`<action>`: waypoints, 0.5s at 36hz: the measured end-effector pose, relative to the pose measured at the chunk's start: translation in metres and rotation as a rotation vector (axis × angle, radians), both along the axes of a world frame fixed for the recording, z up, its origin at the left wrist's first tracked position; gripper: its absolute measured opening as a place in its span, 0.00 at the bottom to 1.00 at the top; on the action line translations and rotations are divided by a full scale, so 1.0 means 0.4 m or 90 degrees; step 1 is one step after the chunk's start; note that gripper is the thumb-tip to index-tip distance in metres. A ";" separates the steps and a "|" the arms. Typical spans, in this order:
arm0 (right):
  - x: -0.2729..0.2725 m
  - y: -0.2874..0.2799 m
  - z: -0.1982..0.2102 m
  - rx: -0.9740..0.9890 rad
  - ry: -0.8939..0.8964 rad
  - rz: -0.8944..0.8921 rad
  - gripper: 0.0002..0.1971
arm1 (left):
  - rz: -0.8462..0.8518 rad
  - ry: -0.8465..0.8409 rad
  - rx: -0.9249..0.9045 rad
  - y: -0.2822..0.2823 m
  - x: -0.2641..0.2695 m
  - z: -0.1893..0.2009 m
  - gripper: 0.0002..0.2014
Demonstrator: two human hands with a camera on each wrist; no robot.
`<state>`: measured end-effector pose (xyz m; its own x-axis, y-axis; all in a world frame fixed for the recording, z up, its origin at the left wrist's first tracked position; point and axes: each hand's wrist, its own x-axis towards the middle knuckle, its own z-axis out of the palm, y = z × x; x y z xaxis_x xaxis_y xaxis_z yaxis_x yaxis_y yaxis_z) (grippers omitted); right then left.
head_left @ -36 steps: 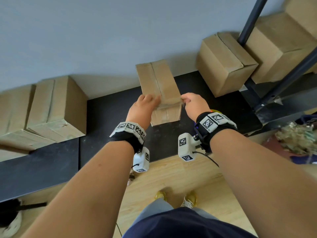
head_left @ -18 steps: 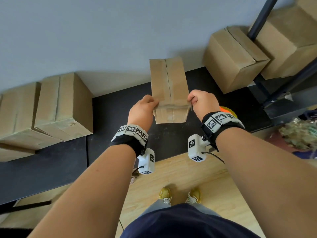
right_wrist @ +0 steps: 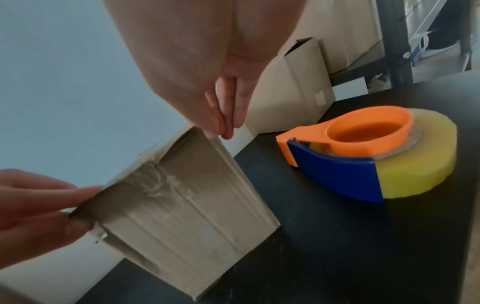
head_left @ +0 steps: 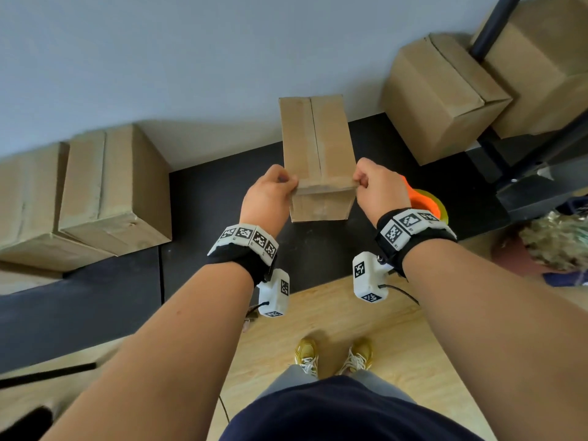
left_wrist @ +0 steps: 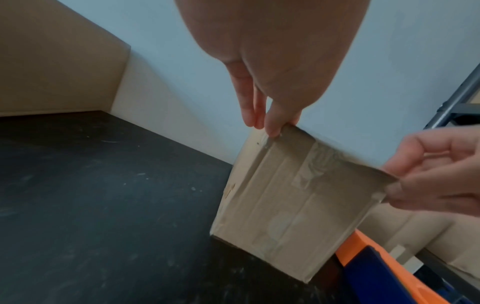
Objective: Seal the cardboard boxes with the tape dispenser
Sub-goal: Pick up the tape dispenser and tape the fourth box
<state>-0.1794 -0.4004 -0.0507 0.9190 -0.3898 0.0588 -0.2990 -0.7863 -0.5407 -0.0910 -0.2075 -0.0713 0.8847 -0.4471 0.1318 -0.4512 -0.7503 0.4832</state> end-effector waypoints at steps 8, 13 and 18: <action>0.005 0.013 -0.008 0.012 -0.024 -0.029 0.07 | 0.020 -0.020 0.003 -0.022 -0.040 0.021 0.08; 0.001 0.009 0.006 0.011 0.001 -0.027 0.05 | 0.003 -0.035 0.041 -0.016 -0.053 0.016 0.14; -0.004 0.013 0.010 -0.004 0.006 -0.029 0.07 | 0.017 0.006 -0.008 -0.012 -0.067 0.020 0.17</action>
